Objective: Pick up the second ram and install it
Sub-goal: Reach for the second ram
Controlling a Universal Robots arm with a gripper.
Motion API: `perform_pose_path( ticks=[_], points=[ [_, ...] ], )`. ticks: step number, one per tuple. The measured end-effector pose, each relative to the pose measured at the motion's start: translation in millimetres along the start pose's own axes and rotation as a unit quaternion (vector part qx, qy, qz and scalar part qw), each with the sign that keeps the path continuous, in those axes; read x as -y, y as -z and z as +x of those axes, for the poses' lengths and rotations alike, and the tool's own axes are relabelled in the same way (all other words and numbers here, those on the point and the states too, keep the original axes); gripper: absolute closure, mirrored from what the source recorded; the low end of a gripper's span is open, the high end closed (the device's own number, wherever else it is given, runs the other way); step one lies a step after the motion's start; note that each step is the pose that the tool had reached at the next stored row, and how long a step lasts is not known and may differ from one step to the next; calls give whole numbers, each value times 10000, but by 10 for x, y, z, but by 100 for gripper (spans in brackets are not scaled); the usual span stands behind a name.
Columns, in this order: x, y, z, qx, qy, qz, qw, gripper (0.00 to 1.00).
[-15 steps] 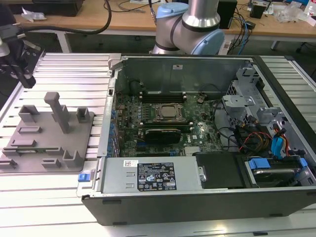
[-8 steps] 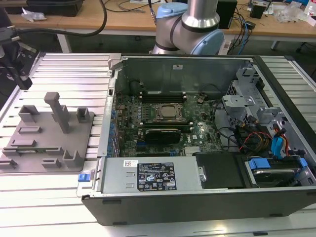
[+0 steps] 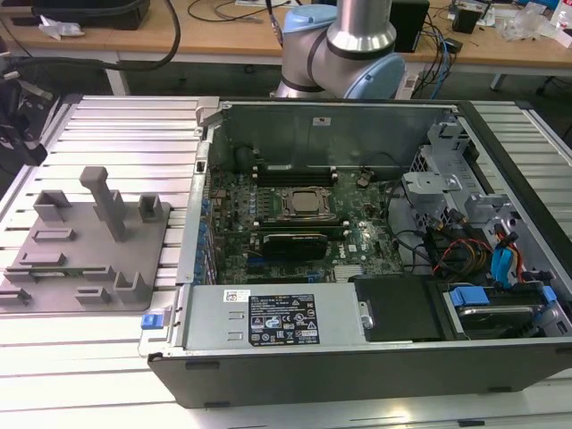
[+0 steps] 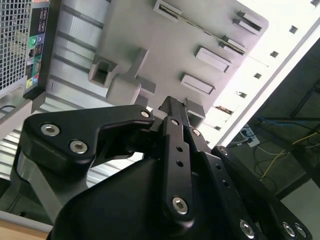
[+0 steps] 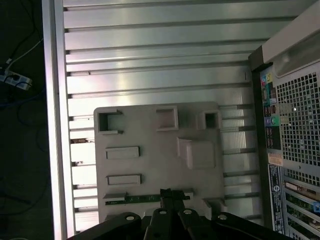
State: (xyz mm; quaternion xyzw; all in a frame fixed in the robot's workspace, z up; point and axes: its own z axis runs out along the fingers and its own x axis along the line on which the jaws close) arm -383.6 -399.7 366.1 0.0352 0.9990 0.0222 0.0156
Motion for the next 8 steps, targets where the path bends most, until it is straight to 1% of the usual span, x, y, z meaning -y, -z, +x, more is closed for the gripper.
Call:
perform_pose_path(
  ticks=[2,8],
  points=[
    [9,-16,16,0,2,0,10000,92],
    [46,-98,54,-7,5,1,10000,92]
  ],
)
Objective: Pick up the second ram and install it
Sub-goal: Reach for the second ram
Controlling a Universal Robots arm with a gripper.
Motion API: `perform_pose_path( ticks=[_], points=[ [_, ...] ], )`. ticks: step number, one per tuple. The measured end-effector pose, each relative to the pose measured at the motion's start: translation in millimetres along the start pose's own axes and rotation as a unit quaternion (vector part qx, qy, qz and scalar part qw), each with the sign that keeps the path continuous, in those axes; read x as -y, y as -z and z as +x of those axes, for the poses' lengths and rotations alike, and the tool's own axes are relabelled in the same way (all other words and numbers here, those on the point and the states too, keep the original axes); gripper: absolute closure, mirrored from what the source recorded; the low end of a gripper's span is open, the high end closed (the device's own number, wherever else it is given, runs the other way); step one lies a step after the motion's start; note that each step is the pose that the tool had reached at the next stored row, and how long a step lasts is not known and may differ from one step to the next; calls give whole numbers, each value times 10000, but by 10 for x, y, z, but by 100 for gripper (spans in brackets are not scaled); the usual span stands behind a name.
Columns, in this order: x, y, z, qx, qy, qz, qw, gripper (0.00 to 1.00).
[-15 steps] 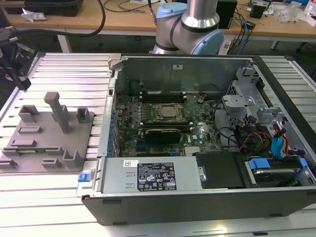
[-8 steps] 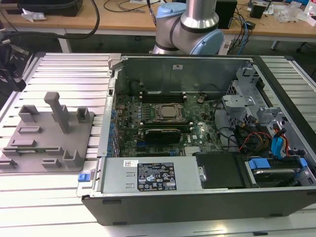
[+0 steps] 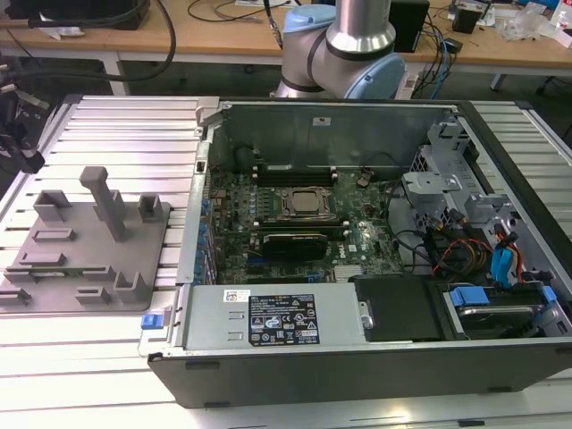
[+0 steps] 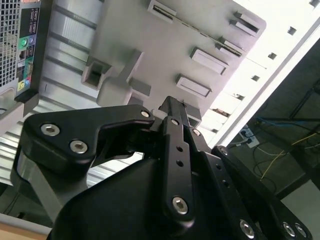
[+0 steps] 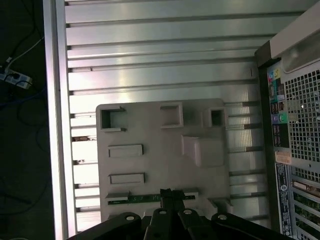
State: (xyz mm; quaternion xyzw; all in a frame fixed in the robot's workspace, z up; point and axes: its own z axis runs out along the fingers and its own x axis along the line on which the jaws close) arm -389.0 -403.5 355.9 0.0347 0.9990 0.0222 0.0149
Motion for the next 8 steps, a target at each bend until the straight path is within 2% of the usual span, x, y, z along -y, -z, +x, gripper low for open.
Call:
perform_pose_path(
  ticks=[3,8],
  points=[
    [12,-41,9,-7,2,0,10000,92],
    [14,-55,9,-6,3,0,10000,92]
  ],
)
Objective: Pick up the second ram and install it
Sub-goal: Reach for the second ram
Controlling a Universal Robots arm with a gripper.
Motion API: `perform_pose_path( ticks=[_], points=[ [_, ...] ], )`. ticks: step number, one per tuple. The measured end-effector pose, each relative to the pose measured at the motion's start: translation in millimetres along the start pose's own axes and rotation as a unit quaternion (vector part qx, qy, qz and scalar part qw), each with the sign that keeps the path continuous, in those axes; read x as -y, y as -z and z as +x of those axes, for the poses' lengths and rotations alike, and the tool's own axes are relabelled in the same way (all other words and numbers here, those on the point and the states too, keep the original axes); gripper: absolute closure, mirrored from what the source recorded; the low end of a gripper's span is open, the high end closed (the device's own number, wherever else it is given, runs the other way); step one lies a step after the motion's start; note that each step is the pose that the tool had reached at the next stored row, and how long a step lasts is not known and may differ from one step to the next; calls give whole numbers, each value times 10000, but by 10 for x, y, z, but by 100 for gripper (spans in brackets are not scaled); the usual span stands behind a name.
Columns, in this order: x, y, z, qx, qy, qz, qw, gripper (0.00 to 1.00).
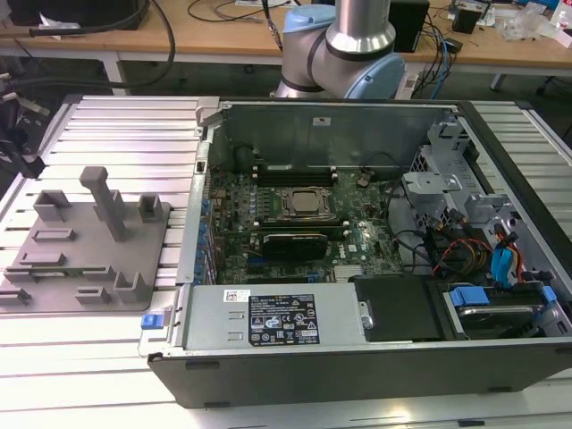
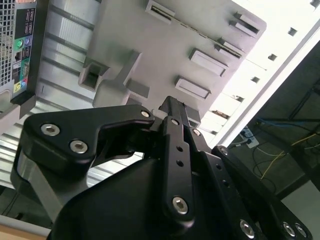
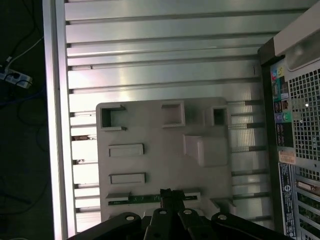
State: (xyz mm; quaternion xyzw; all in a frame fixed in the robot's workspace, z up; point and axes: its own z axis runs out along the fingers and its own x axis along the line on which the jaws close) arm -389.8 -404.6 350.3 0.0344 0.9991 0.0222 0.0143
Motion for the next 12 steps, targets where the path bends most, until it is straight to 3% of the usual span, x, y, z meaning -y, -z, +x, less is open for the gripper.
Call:
perform_pose_path(
  ticks=[9,12],
  points=[
    [141,-141,-5,-1,0,1,10000,92],
    [191,-261,-4,-1,0,2,10000,92]
  ],
)
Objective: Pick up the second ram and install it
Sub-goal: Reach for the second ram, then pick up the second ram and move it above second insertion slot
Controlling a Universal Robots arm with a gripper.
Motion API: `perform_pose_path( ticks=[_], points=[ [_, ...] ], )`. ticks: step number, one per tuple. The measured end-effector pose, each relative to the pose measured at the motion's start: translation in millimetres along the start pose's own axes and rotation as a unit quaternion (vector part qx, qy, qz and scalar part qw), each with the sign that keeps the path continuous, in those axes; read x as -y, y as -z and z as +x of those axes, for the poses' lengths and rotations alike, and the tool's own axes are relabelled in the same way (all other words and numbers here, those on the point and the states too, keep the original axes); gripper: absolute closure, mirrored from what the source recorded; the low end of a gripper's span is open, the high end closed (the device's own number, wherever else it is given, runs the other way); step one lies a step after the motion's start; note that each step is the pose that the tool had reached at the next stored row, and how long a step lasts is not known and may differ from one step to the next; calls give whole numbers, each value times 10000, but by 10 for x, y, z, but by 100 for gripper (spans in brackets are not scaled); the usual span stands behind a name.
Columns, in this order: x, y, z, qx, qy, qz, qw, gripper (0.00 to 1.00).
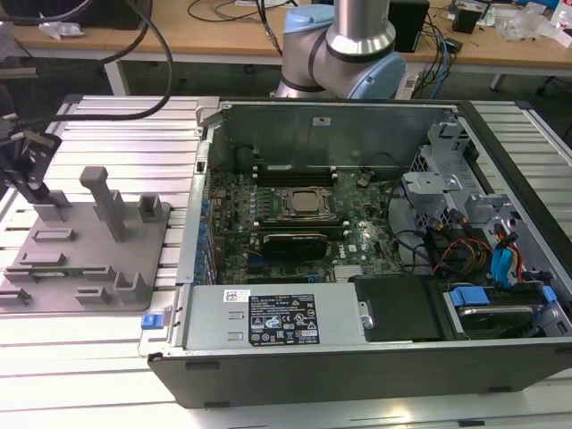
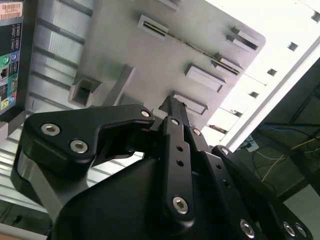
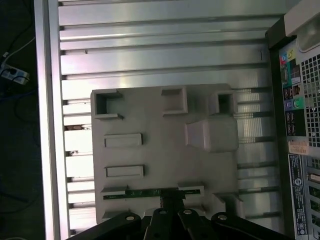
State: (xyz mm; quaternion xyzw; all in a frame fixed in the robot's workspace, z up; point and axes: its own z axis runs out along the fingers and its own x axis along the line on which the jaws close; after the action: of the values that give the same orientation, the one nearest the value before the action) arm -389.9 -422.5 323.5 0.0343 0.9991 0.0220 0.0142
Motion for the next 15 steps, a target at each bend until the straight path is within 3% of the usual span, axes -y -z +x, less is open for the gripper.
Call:
perform_pose_path(
  ticks=[5,15],
  points=[
    [26,-125,5,0,0,0,10000,92],
    [27,-130,4,0,0,0,10000,92]
  ],
)
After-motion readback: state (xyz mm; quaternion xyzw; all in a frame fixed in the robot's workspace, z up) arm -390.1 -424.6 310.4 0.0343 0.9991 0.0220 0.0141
